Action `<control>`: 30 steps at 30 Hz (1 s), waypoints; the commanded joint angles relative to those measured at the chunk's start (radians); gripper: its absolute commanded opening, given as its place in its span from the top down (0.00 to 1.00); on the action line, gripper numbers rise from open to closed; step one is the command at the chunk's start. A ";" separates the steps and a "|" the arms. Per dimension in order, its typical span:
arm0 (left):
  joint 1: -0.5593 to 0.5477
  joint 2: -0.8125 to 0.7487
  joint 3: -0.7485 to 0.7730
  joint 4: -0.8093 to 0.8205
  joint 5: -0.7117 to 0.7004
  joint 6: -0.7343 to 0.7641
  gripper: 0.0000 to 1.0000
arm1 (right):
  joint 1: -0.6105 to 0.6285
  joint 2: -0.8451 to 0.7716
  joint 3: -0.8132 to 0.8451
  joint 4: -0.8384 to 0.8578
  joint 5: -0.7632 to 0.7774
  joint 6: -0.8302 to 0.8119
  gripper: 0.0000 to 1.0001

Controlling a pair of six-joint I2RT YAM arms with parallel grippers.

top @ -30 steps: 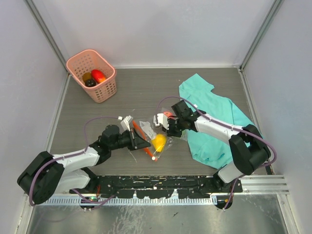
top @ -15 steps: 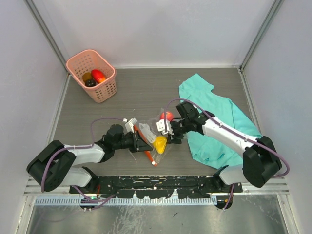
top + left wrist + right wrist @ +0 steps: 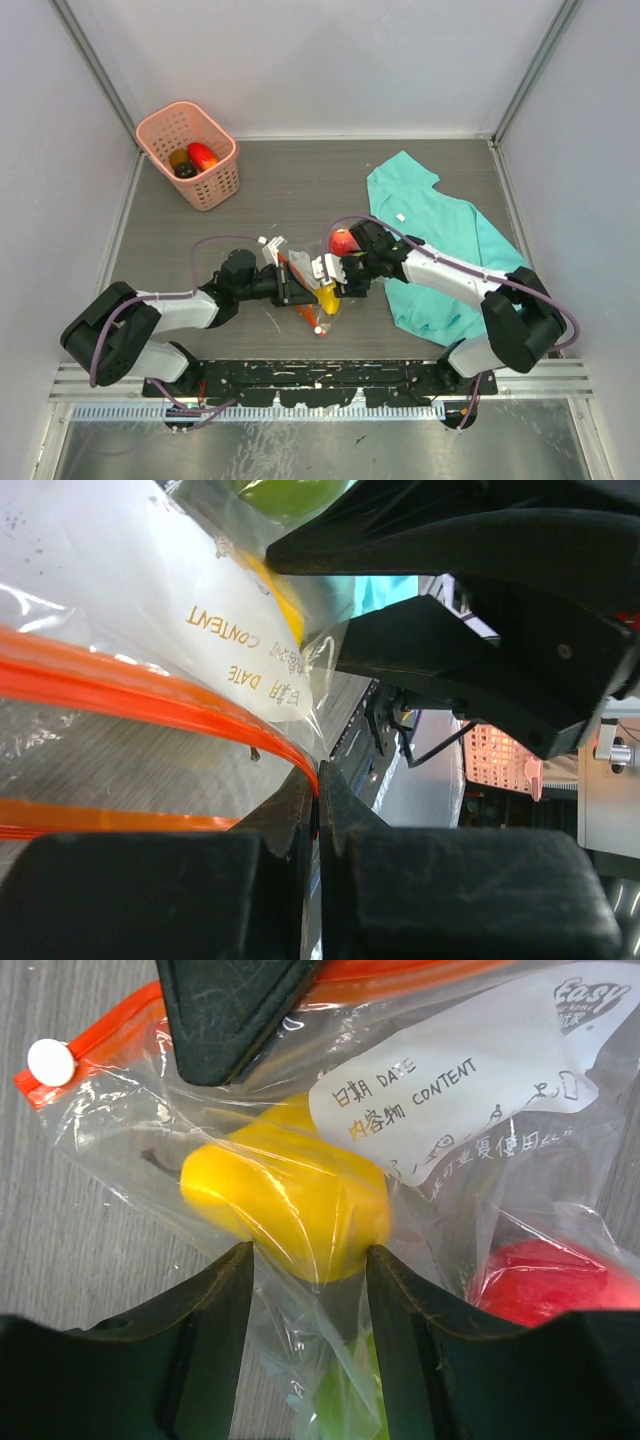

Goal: Open the zip-top bag and remove the fake food
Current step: Pick up the fake fruit from the zipper food storage bag.

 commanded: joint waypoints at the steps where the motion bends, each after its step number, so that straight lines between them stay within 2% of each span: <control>1: -0.001 0.007 0.050 0.063 0.034 0.006 0.98 | 0.006 0.034 0.007 0.057 0.017 0.030 0.48; 6: -0.001 0.001 0.057 0.037 0.010 0.013 0.97 | 0.006 0.047 0.012 0.066 -0.016 0.060 0.60; 17: -0.002 -0.045 0.052 -0.029 -0.033 0.036 0.92 | 0.005 0.099 0.054 0.063 -0.086 0.152 0.98; 19: 0.000 -0.061 0.057 -0.056 -0.032 0.050 0.90 | 0.007 0.117 0.069 0.065 -0.086 0.189 0.99; 24: -0.001 -0.156 0.050 -0.159 -0.066 0.095 0.71 | 0.006 0.143 0.094 0.064 -0.053 0.236 0.99; 27: -0.001 -0.247 0.049 -0.286 -0.096 0.140 0.60 | 0.005 0.140 0.092 0.064 -0.047 0.233 0.99; 30: -0.001 -0.374 0.053 -0.464 -0.161 0.195 0.43 | 0.004 0.140 0.091 0.060 -0.048 0.225 0.99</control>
